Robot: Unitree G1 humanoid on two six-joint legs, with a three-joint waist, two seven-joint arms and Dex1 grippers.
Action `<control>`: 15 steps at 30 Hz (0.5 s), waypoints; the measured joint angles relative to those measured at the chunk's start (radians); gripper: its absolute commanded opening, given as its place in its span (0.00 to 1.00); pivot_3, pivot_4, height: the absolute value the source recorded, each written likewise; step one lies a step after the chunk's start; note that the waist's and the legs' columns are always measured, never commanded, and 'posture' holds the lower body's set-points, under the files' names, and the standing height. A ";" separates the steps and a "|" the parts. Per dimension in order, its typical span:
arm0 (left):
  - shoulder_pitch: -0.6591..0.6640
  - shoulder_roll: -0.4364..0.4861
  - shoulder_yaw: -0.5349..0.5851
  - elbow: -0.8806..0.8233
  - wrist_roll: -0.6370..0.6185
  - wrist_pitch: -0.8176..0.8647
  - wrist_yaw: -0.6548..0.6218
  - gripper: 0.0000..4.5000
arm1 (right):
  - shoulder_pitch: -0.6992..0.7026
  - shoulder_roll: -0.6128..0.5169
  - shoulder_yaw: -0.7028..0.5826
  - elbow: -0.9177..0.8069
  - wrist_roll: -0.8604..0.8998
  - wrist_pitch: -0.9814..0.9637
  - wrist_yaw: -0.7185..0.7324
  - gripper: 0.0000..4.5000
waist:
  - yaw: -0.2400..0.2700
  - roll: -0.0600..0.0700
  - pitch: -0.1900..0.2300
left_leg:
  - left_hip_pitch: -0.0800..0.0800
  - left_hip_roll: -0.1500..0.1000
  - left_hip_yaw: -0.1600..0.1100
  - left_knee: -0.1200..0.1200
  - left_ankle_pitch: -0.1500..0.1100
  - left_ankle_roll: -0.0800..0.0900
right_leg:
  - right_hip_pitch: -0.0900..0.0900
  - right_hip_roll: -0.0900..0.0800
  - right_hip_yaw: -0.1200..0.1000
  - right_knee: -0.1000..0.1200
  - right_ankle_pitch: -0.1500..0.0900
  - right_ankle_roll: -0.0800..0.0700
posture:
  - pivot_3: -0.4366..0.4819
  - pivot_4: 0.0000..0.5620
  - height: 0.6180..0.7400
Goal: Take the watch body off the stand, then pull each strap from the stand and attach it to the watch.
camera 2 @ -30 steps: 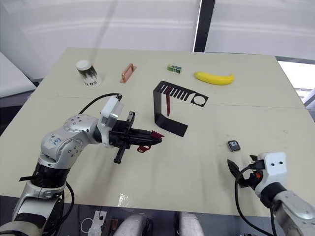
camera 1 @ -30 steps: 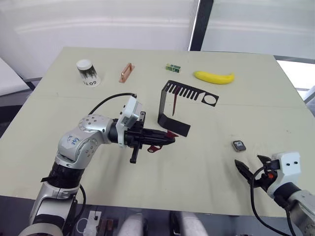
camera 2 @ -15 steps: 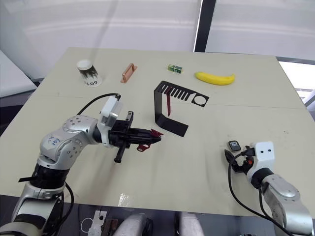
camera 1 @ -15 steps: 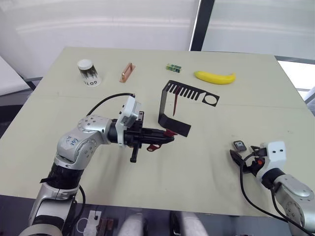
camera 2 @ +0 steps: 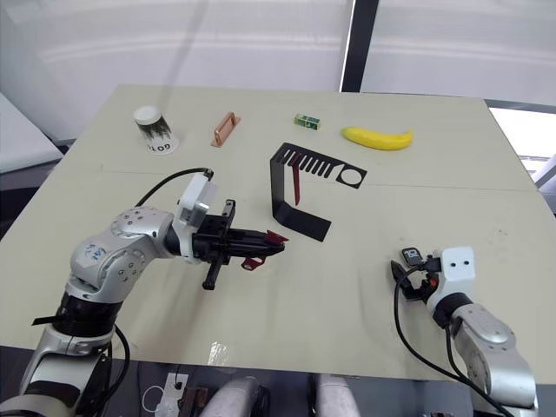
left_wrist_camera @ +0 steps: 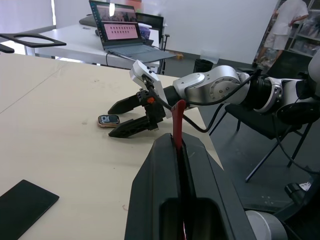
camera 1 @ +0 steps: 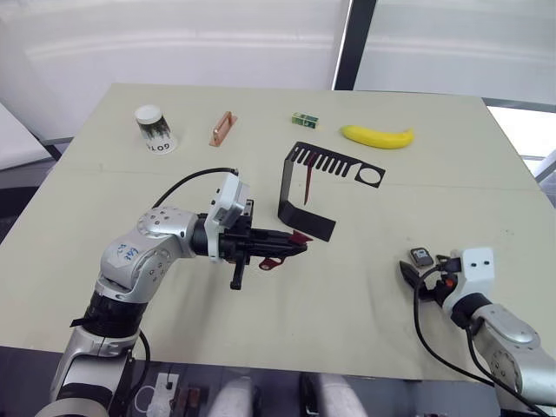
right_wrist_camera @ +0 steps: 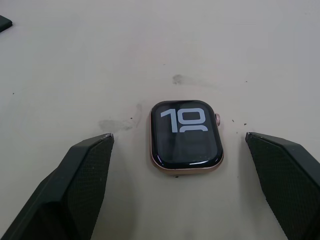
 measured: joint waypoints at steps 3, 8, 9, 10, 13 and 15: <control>0.000 0.000 0.000 0.000 0.000 0.000 0.001 0.00 | -0.006 0.006 0.000 0.001 -0.005 0.003 -0.006 1.00 | -0.001 0.000 0.000 | 0.000 0.000 0.000 0.000 0.000 0.000 | 0.000 0.000 0.000 0.000 0.000 0.000 | 0.48 0.27 1.00; 0.001 -0.002 0.000 -0.002 0.000 0.000 0.008 0.00 | -0.009 0.006 0.000 0.001 -0.010 0.013 -0.010 0.69 | 0.000 0.000 0.000 | 0.000 0.000 0.000 0.000 0.000 0.000 | 0.000 0.000 0.000 0.000 0.000 0.000 | 0.48 0.27 1.00; 0.001 -0.002 0.000 -0.002 0.000 0.000 0.010 0.00 | -0.009 0.006 0.000 0.001 -0.013 0.014 -0.015 0.60 | 0.000 0.000 0.000 | 0.000 0.000 0.000 0.000 0.000 0.000 | 0.000 0.000 0.000 0.000 0.000 0.000 | 0.48 0.27 1.00; 0.002 -0.002 0.000 -0.002 0.000 0.000 0.011 0.00 | -0.010 0.006 0.000 0.001 -0.019 0.014 -0.018 0.49 | 0.001 0.000 0.000 | 0.000 0.000 0.000 0.000 0.000 0.000 | 0.000 0.000 0.000 0.000 0.000 0.000 | 0.48 0.27 1.00; 0.009 -0.002 0.000 -0.003 0.000 0.000 0.013 0.00 | -0.008 0.006 0.000 -0.008 -0.028 0.020 -0.026 0.36 | 0.005 0.000 0.000 | 0.000 0.000 0.000 0.001 0.000 0.000 | 0.001 0.000 0.000 0.000 0.000 0.000 | 0.48 0.27 1.00; 0.009 -0.002 0.000 -0.003 0.000 -0.001 0.013 0.00 | -0.006 0.004 -0.001 -0.028 -0.028 0.039 -0.030 0.36 | 0.004 0.000 0.000 | 0.000 0.000 0.000 0.001 0.000 0.000 | 0.001 0.000 0.000 0.000 0.000 0.000 | 0.48 0.27 1.00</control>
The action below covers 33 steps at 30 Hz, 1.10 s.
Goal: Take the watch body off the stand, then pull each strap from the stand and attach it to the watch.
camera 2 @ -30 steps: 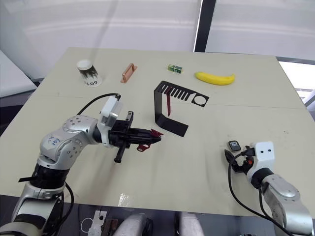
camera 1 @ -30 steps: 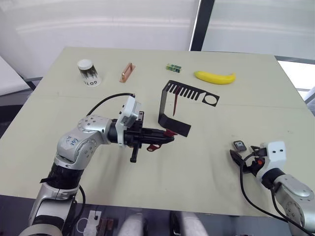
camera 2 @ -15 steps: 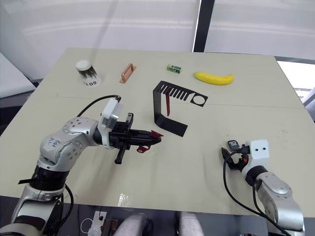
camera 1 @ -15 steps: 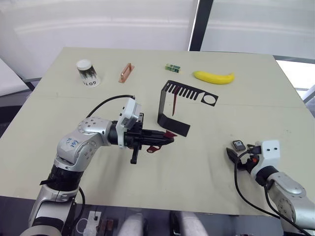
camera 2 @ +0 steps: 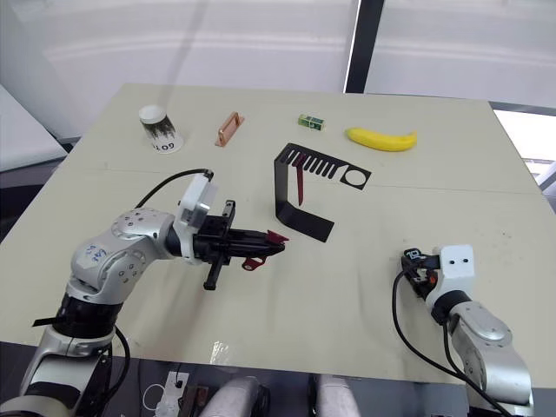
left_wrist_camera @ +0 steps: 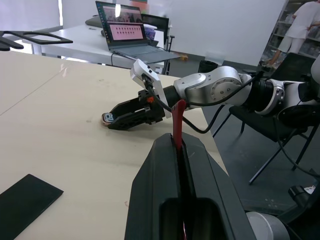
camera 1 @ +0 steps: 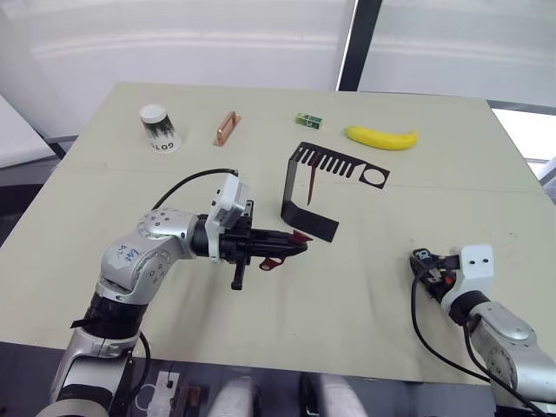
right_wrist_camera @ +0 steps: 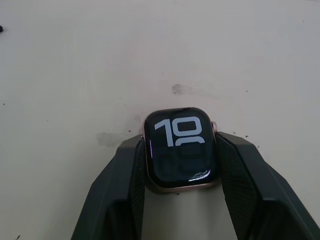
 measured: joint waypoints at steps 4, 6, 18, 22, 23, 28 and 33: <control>0.003 0.011 0.000 0.001 0.013 -0.017 -0.005 0.00 | 0.007 -0.048 0.000 -0.056 0.009 0.077 0.008 0.36 | -0.002 0.001 0.000 | 0.000 0.000 0.000 0.000 0.000 0.000 | -0.001 0.000 0.000 0.000 0.000 0.000 | 0.48 0.27 1.00; 0.003 0.029 0.001 0.006 0.029 -0.039 -0.015 0.00 | -0.001 -0.095 -0.001 -0.104 0.040 0.129 0.035 0.36 | -0.005 0.001 0.000 | 0.000 0.000 0.000 0.000 0.000 0.000 | -0.001 0.000 0.000 0.000 0.000 0.000 | 0.48 0.27 1.00; -0.006 0.034 0.006 0.038 0.090 -0.118 -0.040 0.00 | -0.089 -0.290 0.037 -0.200 0.201 0.332 0.204 0.36 | 0.004 0.000 0.001 | -0.002 0.000 -0.001 0.000 -0.001 0.002 | 0.000 0.000 0.000 -0.001 0.000 0.001 | 0.48 0.27 1.00; -0.002 0.027 0.022 -0.010 0.050 -0.072 -0.024 0.00 | -0.018 -0.230 0.036 -0.167 0.153 0.283 0.169 0.36 | 0.001 0.001 0.001 | -0.002 0.000 -0.001 0.000 -0.001 0.002 | 0.000 0.000 0.000 0.000 0.001 0.001 | 0.48 0.27 1.00; 0.001 0.028 0.024 -0.020 0.047 -0.066 -0.024 0.00 | 0.000 -0.219 0.037 -0.157 0.135 0.272 0.162 0.36 | 0.000 0.001 0.001 | -0.002 0.000 0.000 0.000 -0.001 0.002 | 0.000 0.000 0.000 0.000 0.001 0.001 | 0.48 0.27 1.00; 0.007 0.026 0.023 -0.030 0.046 -0.056 -0.025 0.00 | 0.032 -0.160 0.037 -0.127 0.081 0.191 0.143 0.36 | -0.005 0.001 0.001 | 0.000 0.000 0.000 0.000 0.000 0.001 | 0.000 0.000 0.001 0.000 0.001 0.001 | 0.48 0.27 1.00; -0.001 0.021 0.021 -0.026 0.046 -0.050 -0.025 0.00 | 0.060 -0.148 0.030 -0.122 0.049 0.137 0.143 0.78 | -0.002 0.001 0.001 | 0.000 0.000 0.000 0.000 0.000 0.001 | 0.000 0.000 0.001 0.000 0.001 0.001 | 0.48 0.27 1.00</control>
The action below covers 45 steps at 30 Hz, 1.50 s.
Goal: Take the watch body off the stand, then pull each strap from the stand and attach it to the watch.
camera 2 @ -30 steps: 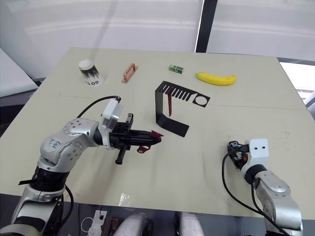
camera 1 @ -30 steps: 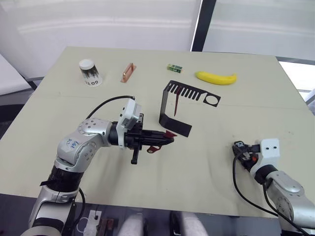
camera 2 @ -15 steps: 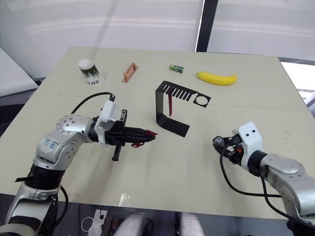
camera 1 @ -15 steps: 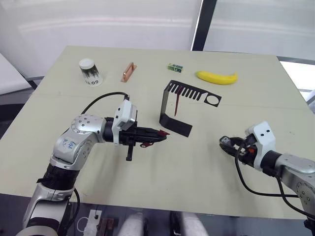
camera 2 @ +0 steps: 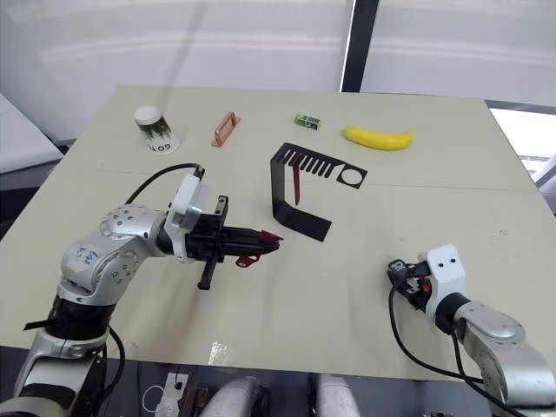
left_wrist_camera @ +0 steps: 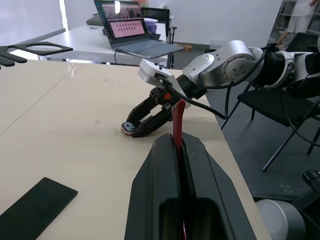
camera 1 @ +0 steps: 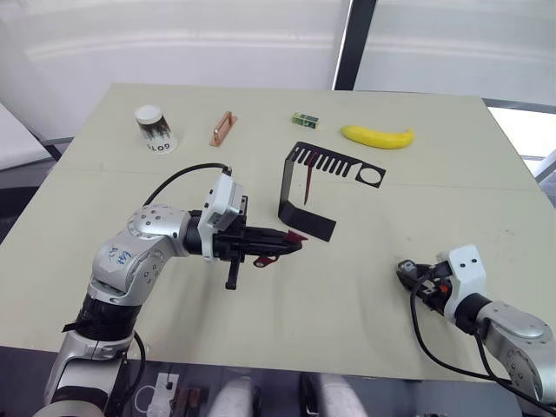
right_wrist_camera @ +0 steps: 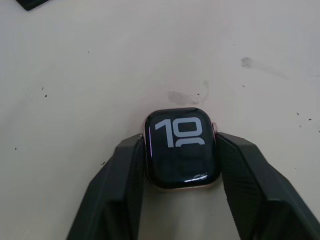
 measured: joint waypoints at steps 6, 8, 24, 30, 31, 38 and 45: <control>-0.006 -0.002 0.000 0.000 0.000 0.000 -0.001 0.00 | 0.085 0.036 -0.042 -0.014 0.001 -0.078 0.003 0.99 | 0.001 0.000 0.000 | 0.000 0.000 0.000 0.000 0.000 0.000 | 0.000 0.000 0.000 0.000 0.000 0.000 | 0.48 0.27 1.00; -0.006 -0.002 -0.001 0.001 0.000 0.001 -0.001 0.00 | 0.109 0.072 -0.046 -0.016 0.002 -0.116 0.003 0.99 | 0.001 0.000 0.000 | 0.000 0.000 0.000 0.000 0.000 0.000 | 0.000 0.000 0.000 0.000 0.000 0.000 | 0.48 0.27 1.00; -0.030 -0.028 -0.010 0.029 0.001 0.001 0.000 0.00 | 0.062 0.224 0.004 0.032 -0.054 -0.231 -0.063 0.87 | -0.001 0.001 0.000 | 0.000 0.000 0.000 0.000 0.000 -0.001 | 0.000 0.000 0.000 0.001 0.000 0.000 | 0.48 0.27 1.00; -0.030 -0.028 -0.010 0.030 0.002 0.001 0.001 0.00 | 0.065 0.213 0.006 0.036 -0.074 -0.233 -0.064 0.82 | -0.001 0.001 0.000 | 0.000 0.000 0.000 0.000 0.000 -0.001 | 0.000 0.000 0.000 0.001 0.000 0.000 | 0.48 0.27 1.00; -0.030 -0.028 -0.010 0.030 0.002 0.001 0.001 0.00 | 0.069 0.210 0.006 0.035 -0.074 -0.233 -0.064 0.82 | -0.001 0.001 0.000 | 0.000 0.000 0.000 0.000 0.000 -0.001 | 0.000 0.000 0.000 0.001 0.000 0.000 | 0.48 0.27 1.00; -0.030 -0.027 -0.010 0.030 0.002 0.001 0.003 0.00 | 0.086 0.197 0.005 0.024 -0.072 -0.228 -0.064 0.82 | 0.000 0.001 0.000 | 0.000 0.000 0.000 0.000 0.000 -0.001 | 0.000 0.000 0.000 0.001 0.000 0.000 | 0.48 0.27 1.00; -0.030 -0.027 -0.010 0.030 0.002 0.001 0.009 0.00 | 0.085 0.197 0.005 0.024 -0.070 -0.226 -0.064 0.82 | 0.000 0.001 0.000 | 0.000 0.000 0.000 0.000 0.000 -0.001 | 0.000 0.000 0.000 0.001 0.000 0.000 | 0.48 0.27 1.00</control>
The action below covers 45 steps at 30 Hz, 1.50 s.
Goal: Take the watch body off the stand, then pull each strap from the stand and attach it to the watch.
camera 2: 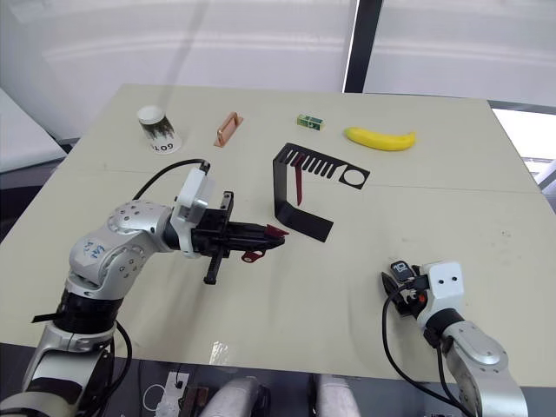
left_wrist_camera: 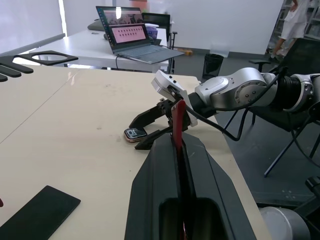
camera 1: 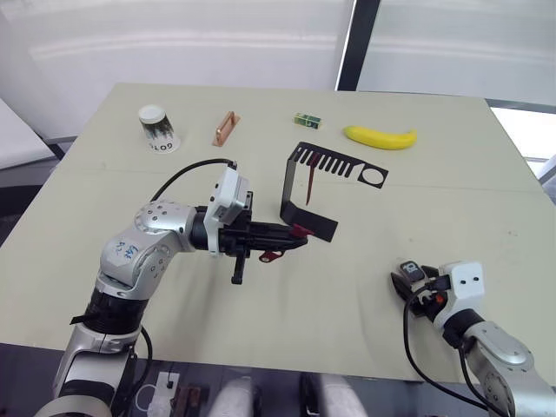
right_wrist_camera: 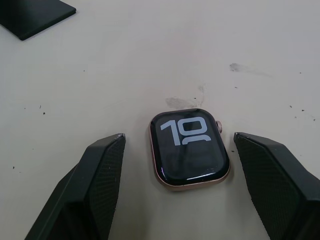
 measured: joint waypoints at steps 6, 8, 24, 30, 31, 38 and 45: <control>0.000 0.000 0.000 0.000 0.000 0.000 0.001 0.00 | 0.000 -0.001 0.000 0.000 0.001 0.002 0.000 0.82 | 0.000 0.000 0.000 | 0.000 0.000 0.000 0.000 0.000 0.000 | 0.000 0.000 0.000 0.000 0.000 0.000 | 0.48 0.27 1.00; 0.000 0.000 0.000 0.000 0.000 0.000 0.001 0.00 | 0.001 -0.001 0.000 0.000 0.002 0.002 0.000 0.82 | 0.000 0.000 0.000 | 0.000 0.000 0.000 0.000 0.000 0.000 | 0.000 0.000 0.000 0.000 0.000 0.000 | 0.48 0.27 1.00; 0.000 -0.007 0.000 0.004 0.005 -0.001 0.002 0.00 | 0.024 -0.033 -0.008 -0.038 0.006 0.022 0.000 0.34 | 0.001 0.000 0.000 | 0.000 0.000 0.000 0.000 0.000 0.000 | 0.000 0.000 0.000 0.000 0.000 0.000 | 0.48 0.27 1.00; 0.000 -0.006 0.000 0.004 0.007 -0.001 0.002 0.00 | 0.002 -0.096 -0.043 -0.111 0.047 0.123 0.001 0.34 | -0.003 0.000 0.000 | 0.000 0.000 0.000 0.000 0.000 0.000 | 0.000 0.000 0.000 0.001 0.000 0.000 | 0.48 0.27 1.00; 0.000 -0.007 0.000 0.004 0.007 -0.002 0.002 0.00 | -0.012 -0.117 -0.047 -0.124 0.061 0.148 0.005 0.34 | -0.003 0.000 0.000 | 0.000 0.000 0.000 0.000 0.000 0.000 | 0.000 0.000 0.000 0.001 0.000 0.000 | 0.48 0.27 1.00; -0.022 0.001 -0.029 0.061 0.121 -0.137 -0.015 0.00 | -0.170 -0.248 -0.079 -0.196 0.314 0.455 0.061 0.34 | -0.002 0.000 0.000 | 0.000 0.000 0.000 0.001 0.000 0.000 | 0.000 0.000 0.000 0.000 0.000 0.000 | 0.48 0.27 1.00; -0.025 -0.016 -0.096 0.179 0.293 -0.415 -0.060 0.00 | -0.453 -0.278 -0.090 -0.137 0.760 0.884 0.031 0.34 | 0.001 -0.001 0.000 | -0.001 0.000 0.000 0.001 0.000 0.001 | 0.000 -0.001 -0.001 -0.001 0.000 0.000 | 0.48 0.27 1.00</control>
